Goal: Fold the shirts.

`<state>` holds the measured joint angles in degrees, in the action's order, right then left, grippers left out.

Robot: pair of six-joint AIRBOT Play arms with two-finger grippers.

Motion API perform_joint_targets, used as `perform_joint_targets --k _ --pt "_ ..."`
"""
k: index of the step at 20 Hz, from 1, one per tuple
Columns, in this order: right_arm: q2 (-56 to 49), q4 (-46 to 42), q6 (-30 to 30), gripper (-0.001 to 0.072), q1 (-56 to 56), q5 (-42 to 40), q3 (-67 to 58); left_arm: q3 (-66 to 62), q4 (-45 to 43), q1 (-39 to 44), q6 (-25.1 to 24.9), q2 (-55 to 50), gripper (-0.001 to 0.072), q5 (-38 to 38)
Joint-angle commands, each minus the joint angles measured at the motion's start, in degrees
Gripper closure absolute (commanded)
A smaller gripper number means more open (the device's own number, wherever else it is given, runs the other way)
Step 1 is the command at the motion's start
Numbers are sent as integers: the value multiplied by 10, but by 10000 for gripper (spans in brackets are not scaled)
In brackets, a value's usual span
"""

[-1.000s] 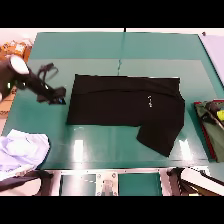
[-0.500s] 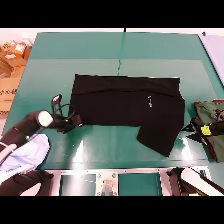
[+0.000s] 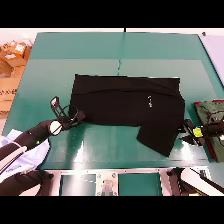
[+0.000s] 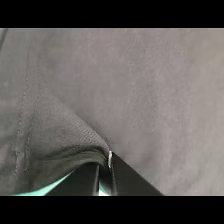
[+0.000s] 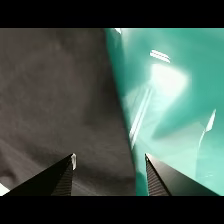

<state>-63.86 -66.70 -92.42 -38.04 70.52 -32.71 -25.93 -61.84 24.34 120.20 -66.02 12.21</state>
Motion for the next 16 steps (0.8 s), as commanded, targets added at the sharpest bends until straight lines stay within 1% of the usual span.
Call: perform_joint_targets --k 1,4,7,8,9,10,11,12,13,15,16 --pt "-23 2 1 202 34 -12 10 -2 4 2 -3 0 678 -48" --pt "-40 5 10 202 50 -35 10 -2 3 2 -7 0 678 -19" --pt "-42 49 33 207 51 -45 10 -2 3 2 -8 0 678 -10" --pt "-42 68 48 239 51 -43 10 -2 3 2 -20 0 678 -5" --pt "-42 85 61 346 51 -36 10 -2 3 2 -23 1 678 7" --pt "-42 101 79 583 51 -22 7 -4 3 2 -28 2 678 26" --pt "-41 107 96 687 51 -3 0 -13 1 1 -47 2 679 56" --pt "-41 102 98 687 50 18 -12 -27 -5 -5 -74 4 679 105" --pt "-40 94 96 687 45 37 -27 -45 -23 -17 -89 8 679 164" --pt "-28 51 60 687 31 66 -55 -82 -83 -47 -97 18 679 278" --pt "-14 14 36 687 28 76 -62 -97 -115 -62 -97 23 679 323"
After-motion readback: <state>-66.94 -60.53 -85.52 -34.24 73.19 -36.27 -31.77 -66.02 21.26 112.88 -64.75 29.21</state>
